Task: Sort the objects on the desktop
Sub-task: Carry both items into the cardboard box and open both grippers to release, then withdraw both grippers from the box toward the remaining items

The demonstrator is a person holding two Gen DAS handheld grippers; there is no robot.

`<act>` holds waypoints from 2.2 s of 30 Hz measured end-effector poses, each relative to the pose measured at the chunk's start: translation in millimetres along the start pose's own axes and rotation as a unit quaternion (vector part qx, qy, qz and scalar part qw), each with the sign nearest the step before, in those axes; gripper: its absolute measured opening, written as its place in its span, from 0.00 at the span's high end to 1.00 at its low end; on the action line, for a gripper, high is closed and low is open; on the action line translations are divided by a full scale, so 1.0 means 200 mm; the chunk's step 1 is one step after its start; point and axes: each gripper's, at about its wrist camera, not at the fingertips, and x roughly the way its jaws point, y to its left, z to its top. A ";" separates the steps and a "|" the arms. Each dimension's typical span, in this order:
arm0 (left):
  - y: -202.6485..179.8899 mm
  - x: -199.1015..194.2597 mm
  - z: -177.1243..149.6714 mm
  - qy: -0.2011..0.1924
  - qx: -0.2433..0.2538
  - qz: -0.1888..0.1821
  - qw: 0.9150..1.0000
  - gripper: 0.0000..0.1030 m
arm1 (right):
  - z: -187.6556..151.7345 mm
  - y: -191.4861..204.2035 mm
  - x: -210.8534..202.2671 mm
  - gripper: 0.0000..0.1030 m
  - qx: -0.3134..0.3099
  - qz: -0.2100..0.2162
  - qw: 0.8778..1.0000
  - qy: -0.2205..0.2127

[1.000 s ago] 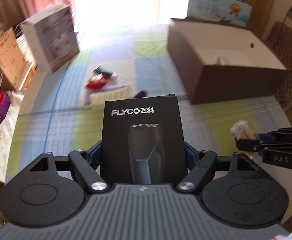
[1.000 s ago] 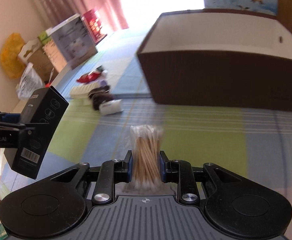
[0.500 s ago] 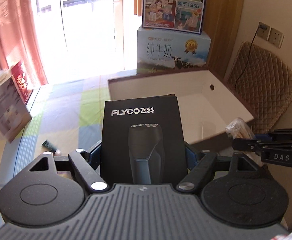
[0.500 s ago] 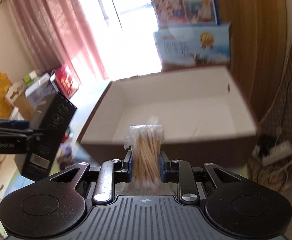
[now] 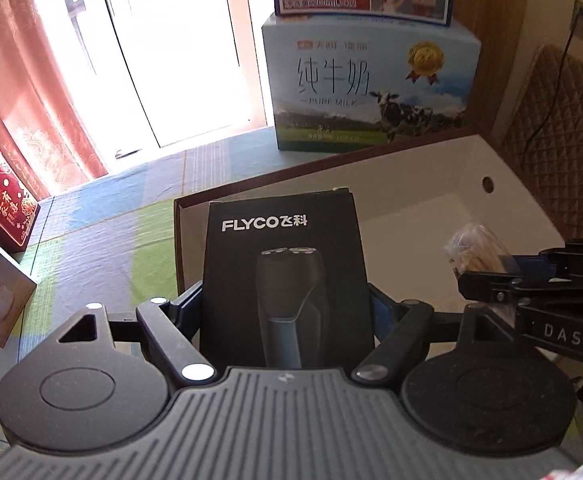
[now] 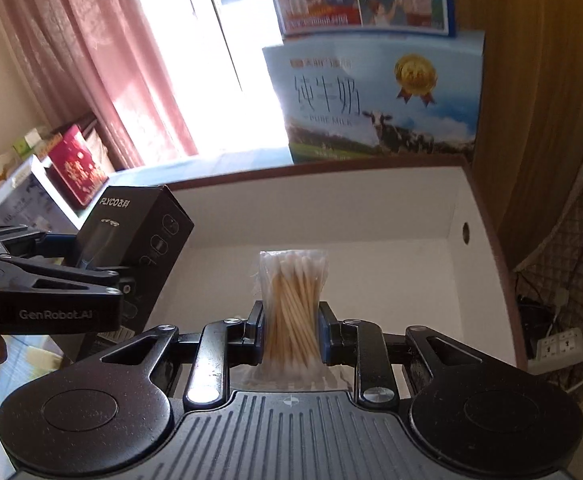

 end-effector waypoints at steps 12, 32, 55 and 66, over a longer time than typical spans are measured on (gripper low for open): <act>-0.02 0.38 0.04 0.060 0.002 0.022 0.998 0.25 | 0.06 -0.06 0.31 0.78 0.006 -0.015 0.998 0.065; 0.00 0.42 0.09 0.059 0.011 0.036 0.998 0.19 | 0.12 -0.11 0.40 0.31 0.007 -0.035 0.998 0.047; 0.02 -0.07 -0.10 0.000 -0.021 0.042 0.999 0.10 | -0.03 -0.03 -0.08 0.02 -0.007 -0.029 0.999 -0.027; 0.07 -0.34 -0.28 -0.023 -0.044 0.048 0.998 0.10 | -0.15 0.08 -0.32 0.02 -0.008 -0.029 0.997 -0.069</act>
